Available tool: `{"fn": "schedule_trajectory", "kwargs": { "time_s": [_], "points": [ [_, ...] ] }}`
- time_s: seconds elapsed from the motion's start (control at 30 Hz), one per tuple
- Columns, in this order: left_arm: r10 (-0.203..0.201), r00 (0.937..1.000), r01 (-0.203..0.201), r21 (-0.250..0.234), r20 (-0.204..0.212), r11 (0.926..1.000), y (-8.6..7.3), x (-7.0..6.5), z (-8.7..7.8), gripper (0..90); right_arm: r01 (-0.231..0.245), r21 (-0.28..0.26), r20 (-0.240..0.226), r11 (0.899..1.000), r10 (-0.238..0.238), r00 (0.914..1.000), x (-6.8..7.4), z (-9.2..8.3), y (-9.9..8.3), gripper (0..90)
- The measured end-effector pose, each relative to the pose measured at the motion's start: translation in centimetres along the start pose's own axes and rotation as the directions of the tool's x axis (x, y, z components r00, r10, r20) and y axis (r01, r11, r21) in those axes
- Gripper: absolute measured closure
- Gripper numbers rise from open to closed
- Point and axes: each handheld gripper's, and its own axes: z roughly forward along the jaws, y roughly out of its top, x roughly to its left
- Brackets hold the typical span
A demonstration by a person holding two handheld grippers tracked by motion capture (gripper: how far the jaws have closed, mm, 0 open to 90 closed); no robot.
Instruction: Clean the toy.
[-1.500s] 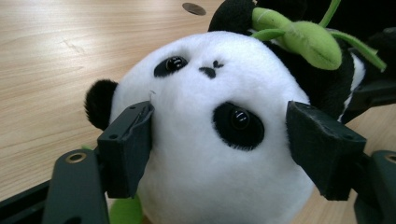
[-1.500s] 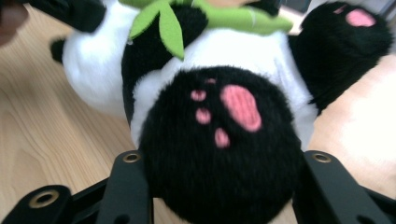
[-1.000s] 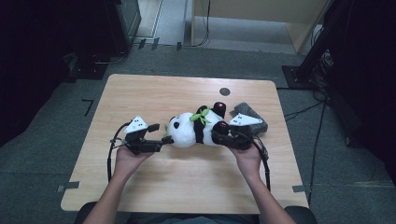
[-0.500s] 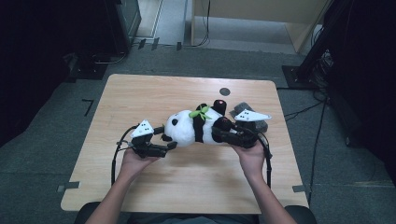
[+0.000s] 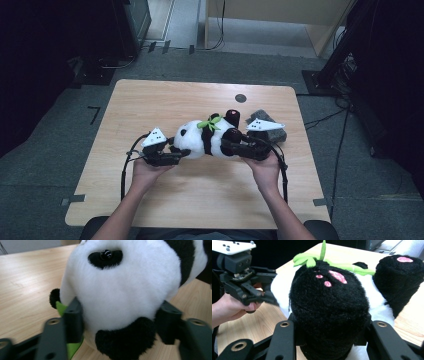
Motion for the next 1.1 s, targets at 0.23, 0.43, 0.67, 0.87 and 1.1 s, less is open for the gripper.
{"fn": "schedule_trajectory", "kwargs": {
  "time_s": [0.23,0.43,0.67,0.87,1.1],
  "points": [
    [-0.063,0.9964,0.061,0.033,0.056,0.9976,0.6,0.4,-0.8,58.9,0.008,-0.01,0.005,1.0,-0.008,1.0,-0.6,0.1,-0.3,49.9],
    [-0.136,0.9872,0.133,0.044,0.083,0.9902,0.7,1.6,-1.5,59.8,0.112,-0.063,-0.006,0.992,-0.112,0.9936,-0.9,0.2,-0.6,30.0],
    [-0.217,0.9731,0.217,0.011,0.077,0.9761,1.6,2.9,-3.1,59.6,0.131,-0.035,-0.023,0.991,-0.132,0.991,-2.0,0.8,-1.7,15.0],
    [-0.22,0.9684,0.211,0.082,0.118,0.974,2.3,2.0,-2.9,59.1,0.252,-0.03,-0.044,0.967,-0.253,0.9665,-1.4,2.4,-2.3,7.2],
    [-0.245,0.9577,0.23,0.107,0.151,0.9672,2.5,1.5,-2.4,56.9,0.353,-0.025,0.022,0.935,-0.353,0.9354,-0.3,2.9,-2.9,21.0]
  ]
}}
